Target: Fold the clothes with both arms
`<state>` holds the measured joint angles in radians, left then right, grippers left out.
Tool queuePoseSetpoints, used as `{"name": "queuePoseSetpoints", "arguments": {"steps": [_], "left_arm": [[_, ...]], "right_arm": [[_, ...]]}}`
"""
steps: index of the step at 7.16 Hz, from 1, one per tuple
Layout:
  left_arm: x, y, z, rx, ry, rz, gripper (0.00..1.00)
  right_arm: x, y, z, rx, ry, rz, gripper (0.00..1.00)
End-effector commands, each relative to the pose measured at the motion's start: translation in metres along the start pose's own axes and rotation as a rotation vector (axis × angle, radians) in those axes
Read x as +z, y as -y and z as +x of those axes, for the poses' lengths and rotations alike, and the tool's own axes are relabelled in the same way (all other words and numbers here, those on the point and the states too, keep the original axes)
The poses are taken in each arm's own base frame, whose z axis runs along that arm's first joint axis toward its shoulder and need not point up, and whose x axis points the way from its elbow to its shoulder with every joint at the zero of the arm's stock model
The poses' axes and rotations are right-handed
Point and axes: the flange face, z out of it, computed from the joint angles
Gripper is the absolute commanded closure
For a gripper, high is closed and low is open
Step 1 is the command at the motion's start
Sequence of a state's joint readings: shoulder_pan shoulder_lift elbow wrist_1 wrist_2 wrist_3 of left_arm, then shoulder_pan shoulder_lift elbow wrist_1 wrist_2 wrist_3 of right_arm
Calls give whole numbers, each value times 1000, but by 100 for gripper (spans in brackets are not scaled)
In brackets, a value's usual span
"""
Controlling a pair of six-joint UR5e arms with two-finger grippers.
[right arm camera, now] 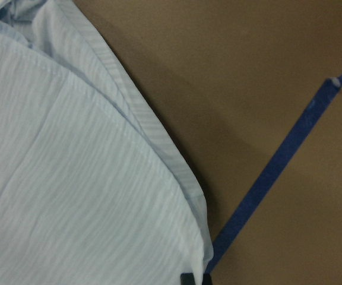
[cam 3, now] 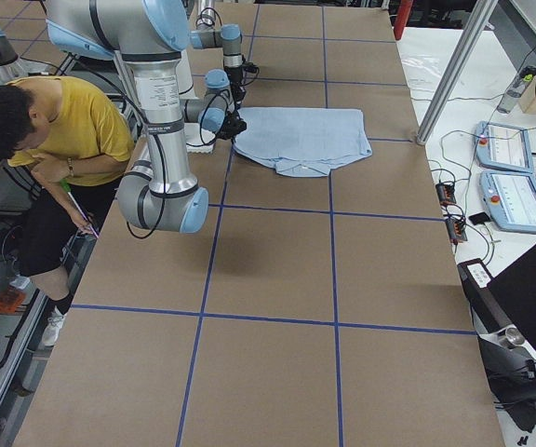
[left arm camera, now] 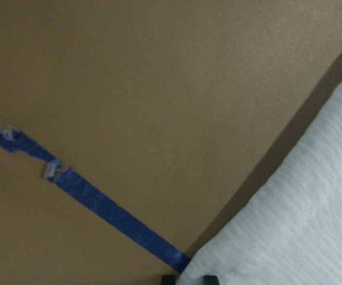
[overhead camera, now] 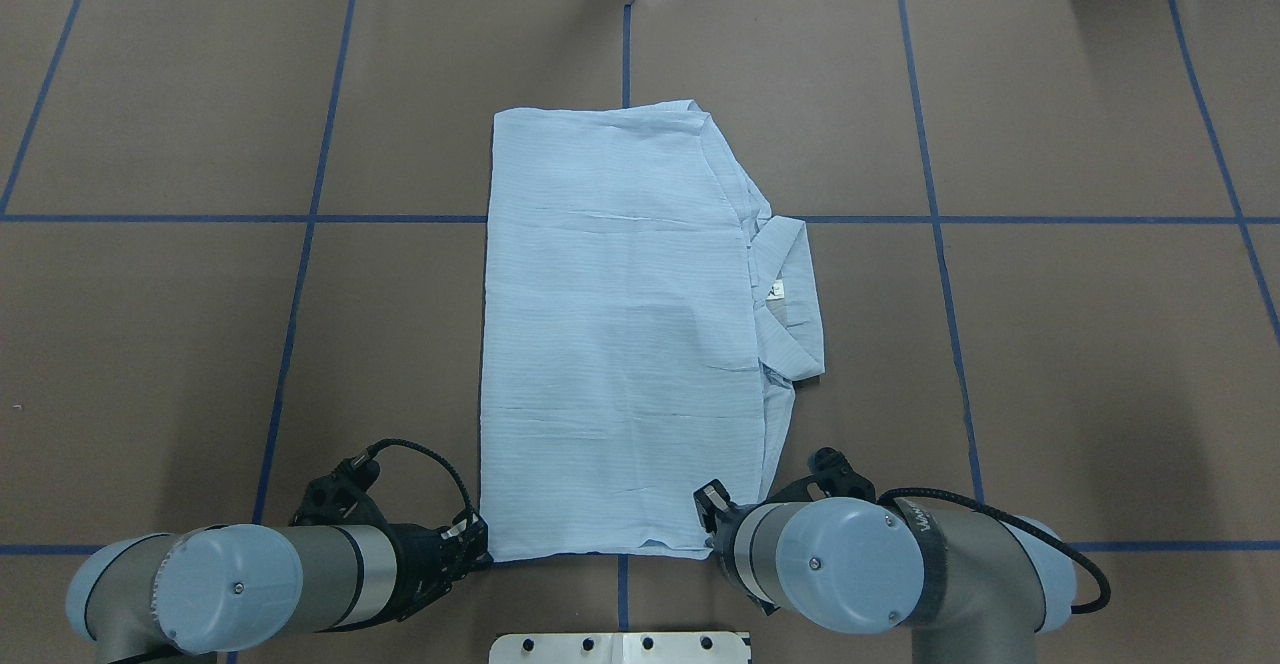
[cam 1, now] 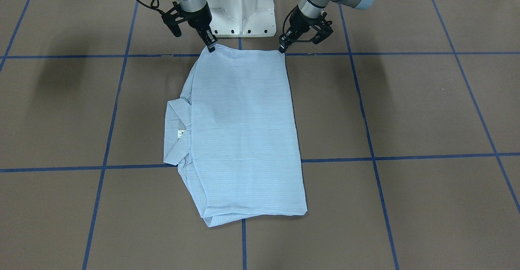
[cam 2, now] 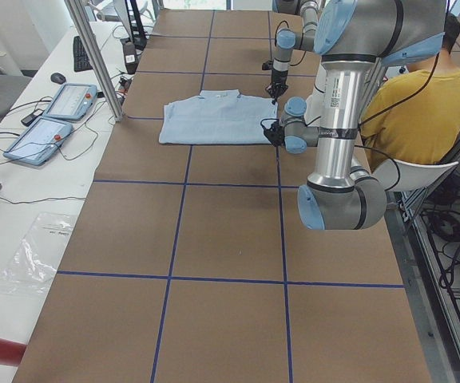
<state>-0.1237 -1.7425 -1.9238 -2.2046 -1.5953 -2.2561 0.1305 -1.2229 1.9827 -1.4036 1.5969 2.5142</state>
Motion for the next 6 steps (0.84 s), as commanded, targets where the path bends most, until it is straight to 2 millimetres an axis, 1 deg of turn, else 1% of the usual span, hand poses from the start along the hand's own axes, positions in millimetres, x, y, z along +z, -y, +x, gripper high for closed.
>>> {"name": "queuePoseSetpoints", "arguments": {"steps": [1,3,5,6], "left_arm": [[-11,-6,6,0,15,11,100],[-23,-10,12,-2,-4,-2,100],[-52,-21,24,-12,-33,-25,100],[-79,-31,36,-15,-40,-35,100]], "right_arm": [[-1,0,-1,1,2,0,100],[-5,0,-2,1,7,-8,100],[-35,-1,-6,6,38,-44,100],[-54,3,-15,16,65,-55,100]]}}
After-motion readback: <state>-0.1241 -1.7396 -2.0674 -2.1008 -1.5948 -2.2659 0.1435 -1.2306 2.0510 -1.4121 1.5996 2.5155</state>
